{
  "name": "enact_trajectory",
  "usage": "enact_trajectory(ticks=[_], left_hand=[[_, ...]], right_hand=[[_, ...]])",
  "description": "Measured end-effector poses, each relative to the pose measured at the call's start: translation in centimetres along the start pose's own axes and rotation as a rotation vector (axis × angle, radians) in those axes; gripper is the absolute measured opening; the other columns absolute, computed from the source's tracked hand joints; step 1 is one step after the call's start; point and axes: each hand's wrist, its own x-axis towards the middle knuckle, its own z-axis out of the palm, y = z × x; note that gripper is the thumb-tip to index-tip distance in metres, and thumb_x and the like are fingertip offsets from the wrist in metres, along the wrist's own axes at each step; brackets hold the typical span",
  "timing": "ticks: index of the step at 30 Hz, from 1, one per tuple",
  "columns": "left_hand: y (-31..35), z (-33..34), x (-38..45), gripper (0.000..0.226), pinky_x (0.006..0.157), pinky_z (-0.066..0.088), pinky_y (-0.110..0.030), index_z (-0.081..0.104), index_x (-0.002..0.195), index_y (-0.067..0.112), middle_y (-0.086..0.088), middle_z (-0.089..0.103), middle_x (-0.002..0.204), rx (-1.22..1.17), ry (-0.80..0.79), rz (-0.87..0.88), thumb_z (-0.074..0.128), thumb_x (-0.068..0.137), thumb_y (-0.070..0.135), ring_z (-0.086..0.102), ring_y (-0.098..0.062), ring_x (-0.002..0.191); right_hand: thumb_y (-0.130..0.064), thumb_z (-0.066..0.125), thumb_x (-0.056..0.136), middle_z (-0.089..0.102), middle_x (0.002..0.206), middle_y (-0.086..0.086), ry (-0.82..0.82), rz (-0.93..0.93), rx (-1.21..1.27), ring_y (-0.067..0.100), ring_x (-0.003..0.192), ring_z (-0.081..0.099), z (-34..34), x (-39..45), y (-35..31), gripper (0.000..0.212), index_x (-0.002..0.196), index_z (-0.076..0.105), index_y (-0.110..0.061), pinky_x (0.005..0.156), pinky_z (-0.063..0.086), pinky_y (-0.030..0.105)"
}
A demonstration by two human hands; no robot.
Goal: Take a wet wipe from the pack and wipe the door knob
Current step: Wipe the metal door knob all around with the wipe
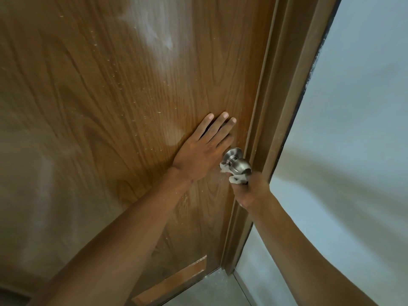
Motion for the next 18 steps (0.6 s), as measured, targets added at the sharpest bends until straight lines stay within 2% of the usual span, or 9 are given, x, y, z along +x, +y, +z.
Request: enact_trajectory(ticks=[1,2,3,4,7,10,12,14,18], left_hand=[[0.0,0.0,0.0,0.032,0.120,0.006,-0.049,0.053,0.127,0.016,-0.009,0.032,0.157,-0.001,0.002,0.000,0.041,0.098,0.024,0.025,-0.030,0.146],[0.0,0.1,0.0,0.032,0.120,0.005,-0.049,0.053,0.127,0.016,-0.009,0.032,0.157,-0.001,0.004,-0.003,0.040,0.098,0.024,0.025,-0.030,0.146],[0.0,0.2,0.0,0.033,0.120,0.003,-0.049,0.052,0.128,0.016,-0.009,0.030,0.157,-0.001,0.000,-0.006,0.040,0.098,0.024,0.023,-0.031,0.147],[0.0,0.2,0.0,0.034,0.121,0.001,-0.049,0.051,0.129,0.015,-0.010,0.028,0.158,-0.001,-0.007,-0.006,0.039,0.098,0.024,0.022,-0.031,0.147],[0.0,0.0,0.0,0.035,0.120,0.001,-0.050,0.051,0.129,0.015,-0.010,0.027,0.159,-0.008,-0.023,-0.003,0.039,0.098,0.025,0.021,-0.031,0.147],[0.0,0.0,0.0,0.033,0.119,0.003,-0.050,0.052,0.127,0.015,-0.011,0.029,0.158,-0.011,-0.012,-0.006,0.039,0.099,0.025,0.023,-0.032,0.147],[0.0,0.1,0.0,0.032,0.120,0.004,-0.050,0.053,0.126,0.015,-0.011,0.029,0.158,-0.014,-0.008,-0.008,0.039,0.099,0.024,0.022,-0.032,0.147],[0.0,0.1,0.0,0.031,0.120,0.005,-0.051,0.052,0.126,0.015,-0.011,0.028,0.158,-0.014,-0.008,-0.007,0.040,0.099,0.024,0.022,-0.032,0.147],[0.0,0.1,0.0,0.031,0.120,0.004,-0.050,0.053,0.126,0.015,-0.011,0.028,0.158,-0.011,-0.009,-0.011,0.043,0.098,0.025,0.022,-0.032,0.147]], right_hand=[[0.004,0.035,0.079,0.062,0.109,0.015,-0.035,-0.024,-0.003,0.014,0.067,0.058,-0.4,-0.2,0.3,0.038,0.099,0.066,-0.002,0.048,0.043,0.013],[0.002,0.032,0.085,0.062,0.082,0.012,-0.028,-0.045,-0.007,0.011,0.051,0.051,-0.7,-0.1,0.4,0.036,0.073,0.065,-0.004,0.044,0.036,0.014],[-0.001,0.029,0.091,0.056,0.065,0.008,-0.003,-0.081,0.012,0.011,0.044,0.048,-1.2,0.1,0.4,0.043,0.060,0.058,-0.007,0.047,0.034,0.016],[-0.001,0.029,0.094,0.052,0.060,0.007,0.008,-0.110,-0.025,0.013,0.047,0.049,-1.6,0.5,0.3,0.042,0.061,0.053,-0.009,0.053,0.035,0.018],[0.006,0.035,0.087,0.053,0.081,0.009,0.056,-0.220,-0.174,0.018,0.074,0.056,-2.2,0.6,0.4,0.025,0.085,0.055,-0.009,0.072,0.047,0.026],[0.013,0.034,0.083,0.062,0.099,0.008,-0.046,-0.205,-0.155,0.020,0.097,0.062,-2.9,-0.1,0.3,0.045,0.116,0.057,-0.007,0.082,0.051,0.024],[0.004,0.044,0.093,0.065,0.104,0.008,-0.088,-0.220,-0.218,0.018,0.098,0.065,-2.9,-0.7,0.7,0.032,0.116,0.060,-0.010,0.084,0.054,0.024],[-0.009,0.054,0.096,0.065,0.112,0.008,-0.063,-0.259,-0.224,0.018,0.103,0.065,-2.9,-0.7,1.2,0.017,0.109,0.061,-0.016,0.093,0.052,0.030],[-0.019,0.057,0.095,0.062,0.122,0.007,-0.048,-0.325,-0.262,0.020,0.113,0.063,-2.8,-0.4,2.0,0.016,0.110,0.060,-0.023,0.105,0.046,0.037]])
